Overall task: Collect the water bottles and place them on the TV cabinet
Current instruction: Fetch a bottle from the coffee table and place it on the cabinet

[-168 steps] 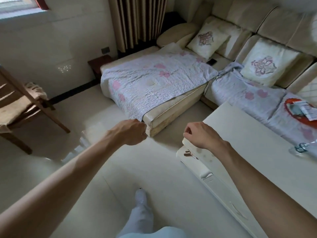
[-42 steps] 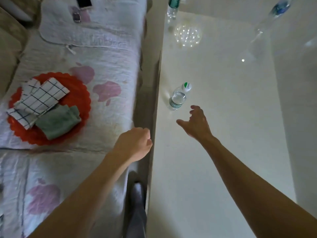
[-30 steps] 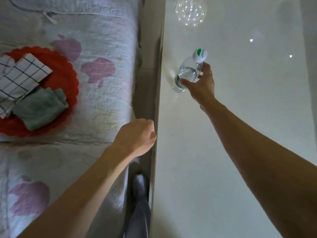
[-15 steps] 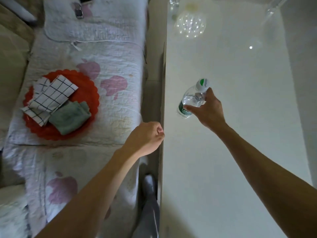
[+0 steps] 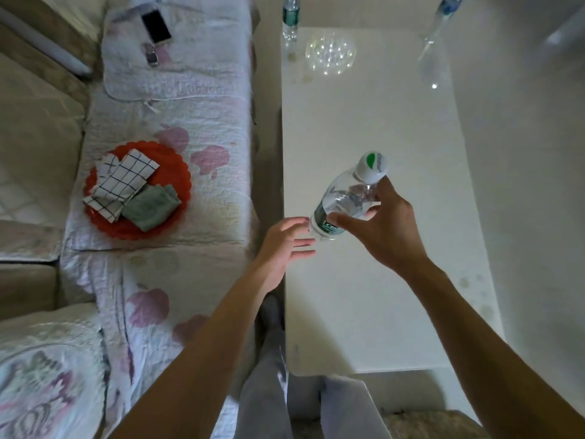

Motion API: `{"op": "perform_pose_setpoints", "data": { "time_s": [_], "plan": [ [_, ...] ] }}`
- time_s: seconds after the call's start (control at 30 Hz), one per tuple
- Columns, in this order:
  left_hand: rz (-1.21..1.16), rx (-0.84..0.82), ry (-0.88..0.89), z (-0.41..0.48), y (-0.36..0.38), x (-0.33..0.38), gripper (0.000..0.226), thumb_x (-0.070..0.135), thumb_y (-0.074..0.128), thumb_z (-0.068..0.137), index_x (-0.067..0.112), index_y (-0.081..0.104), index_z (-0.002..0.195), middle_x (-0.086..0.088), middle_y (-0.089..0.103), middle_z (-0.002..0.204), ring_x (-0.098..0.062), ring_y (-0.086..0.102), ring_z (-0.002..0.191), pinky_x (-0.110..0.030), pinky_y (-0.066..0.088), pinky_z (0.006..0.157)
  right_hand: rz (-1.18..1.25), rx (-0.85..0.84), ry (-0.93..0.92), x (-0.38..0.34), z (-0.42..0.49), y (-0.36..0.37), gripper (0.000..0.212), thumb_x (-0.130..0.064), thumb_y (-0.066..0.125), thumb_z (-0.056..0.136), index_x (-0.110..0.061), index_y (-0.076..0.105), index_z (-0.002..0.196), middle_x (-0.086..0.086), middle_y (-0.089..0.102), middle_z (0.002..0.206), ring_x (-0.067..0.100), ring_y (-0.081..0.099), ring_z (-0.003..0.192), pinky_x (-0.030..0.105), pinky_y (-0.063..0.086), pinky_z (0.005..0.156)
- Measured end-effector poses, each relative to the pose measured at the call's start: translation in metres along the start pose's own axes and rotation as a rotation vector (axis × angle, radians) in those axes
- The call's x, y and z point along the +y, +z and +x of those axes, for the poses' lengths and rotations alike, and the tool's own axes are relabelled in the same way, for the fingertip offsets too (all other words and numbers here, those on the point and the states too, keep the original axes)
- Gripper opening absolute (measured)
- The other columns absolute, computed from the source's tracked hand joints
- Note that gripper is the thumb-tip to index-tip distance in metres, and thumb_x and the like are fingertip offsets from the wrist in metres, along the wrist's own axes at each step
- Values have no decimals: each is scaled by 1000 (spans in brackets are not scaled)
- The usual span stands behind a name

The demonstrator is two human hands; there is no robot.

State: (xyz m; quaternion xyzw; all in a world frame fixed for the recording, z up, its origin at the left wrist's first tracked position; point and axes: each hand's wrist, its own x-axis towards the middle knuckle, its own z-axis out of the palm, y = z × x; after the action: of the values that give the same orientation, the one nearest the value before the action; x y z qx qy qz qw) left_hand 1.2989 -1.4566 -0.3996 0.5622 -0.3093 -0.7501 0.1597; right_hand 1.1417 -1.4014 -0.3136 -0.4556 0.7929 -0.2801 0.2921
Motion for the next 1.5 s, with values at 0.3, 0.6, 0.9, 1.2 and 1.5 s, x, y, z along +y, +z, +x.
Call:
{"op": "perform_pose_setpoints", "data": {
  "time_s": [0.3,0.6,0.9,1.2,1.5],
  "plan": [
    [-188,46,29,-90,87,-27,16,9,51,97,4,66,95,-10,75,85,-30,69,91,-43,54,93,9,35,-97,23,-84,-82,76,-43,84,67,-19,49,129,-1,65,123,19,63,104,35,54,90],
    [-141,-74,-20,-171,157,-76,20,9,48,98,1,65,104,-18,71,106,-34,66,107,-45,51,99,-19,47,-110,67,-174,-160,76,-50,82,66,-19,49,127,-2,65,118,17,63,99,31,52,83],
    [117,-235,-74,-192,206,-87,20,10,48,97,0,64,102,-25,66,114,-40,64,110,-48,52,98,27,223,94,102,-238,-196,82,-49,81,66,-17,41,129,1,64,121,19,63,100,37,54,85],
    [373,-461,-90,-203,247,-100,15,5,57,90,-6,64,97,-35,62,117,-44,65,104,-47,56,91,102,482,268,121,-311,-210,74,-43,80,70,-15,43,127,3,67,118,17,65,94,38,56,83],
    [494,-574,-184,-240,331,-140,24,6,54,91,-8,59,110,-27,56,104,-42,67,89,-43,59,83,156,645,381,169,-375,-258,65,-35,83,69,-17,52,122,-3,68,108,15,66,90,27,53,80]
  ]
}}
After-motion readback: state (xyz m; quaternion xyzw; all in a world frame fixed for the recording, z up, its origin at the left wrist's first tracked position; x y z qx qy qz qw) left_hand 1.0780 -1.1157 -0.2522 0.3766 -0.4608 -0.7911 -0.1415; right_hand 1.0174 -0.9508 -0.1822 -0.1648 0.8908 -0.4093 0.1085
